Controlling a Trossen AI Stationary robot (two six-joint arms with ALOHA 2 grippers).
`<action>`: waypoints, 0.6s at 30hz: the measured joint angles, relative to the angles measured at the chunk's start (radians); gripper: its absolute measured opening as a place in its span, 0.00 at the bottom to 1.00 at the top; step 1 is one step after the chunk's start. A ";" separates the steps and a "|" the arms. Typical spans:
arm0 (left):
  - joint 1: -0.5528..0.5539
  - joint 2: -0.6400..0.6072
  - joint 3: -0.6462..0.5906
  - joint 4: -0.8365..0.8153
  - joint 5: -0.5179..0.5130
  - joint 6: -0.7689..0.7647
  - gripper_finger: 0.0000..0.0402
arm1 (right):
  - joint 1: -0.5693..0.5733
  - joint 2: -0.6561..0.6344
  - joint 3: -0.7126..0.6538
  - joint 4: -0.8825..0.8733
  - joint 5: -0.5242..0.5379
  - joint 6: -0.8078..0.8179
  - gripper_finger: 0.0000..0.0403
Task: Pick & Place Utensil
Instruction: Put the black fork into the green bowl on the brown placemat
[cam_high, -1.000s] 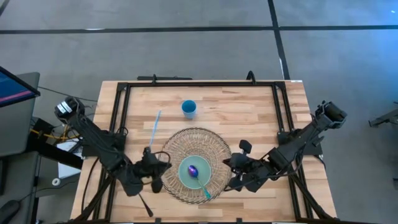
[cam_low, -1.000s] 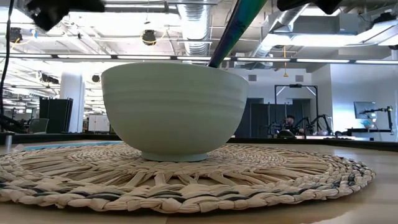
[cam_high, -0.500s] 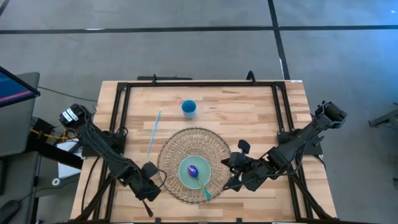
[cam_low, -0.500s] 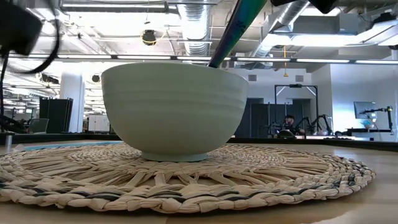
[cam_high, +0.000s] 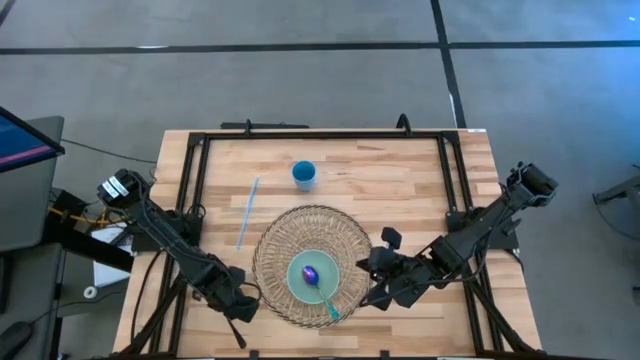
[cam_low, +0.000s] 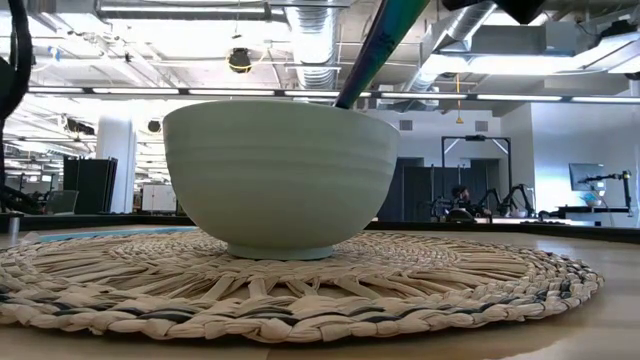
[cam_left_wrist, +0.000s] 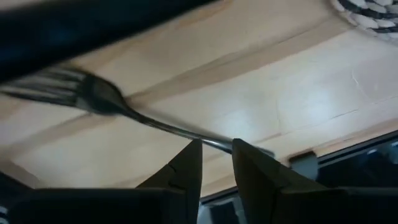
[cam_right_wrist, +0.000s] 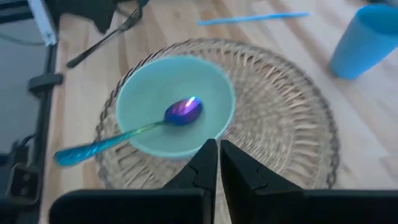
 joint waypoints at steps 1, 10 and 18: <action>-0.002 0.000 0.000 0.005 -0.001 -0.022 0.22 | 0.000 0.000 0.000 -0.003 -0.022 -0.001 0.03; -0.039 0.000 0.000 0.023 -0.044 -0.209 0.22 | -0.006 0.000 0.000 -0.004 -0.079 -0.022 0.03; -0.112 0.000 0.000 0.025 -0.092 -0.292 0.22 | -0.049 0.000 0.000 -0.003 -0.079 -0.089 0.03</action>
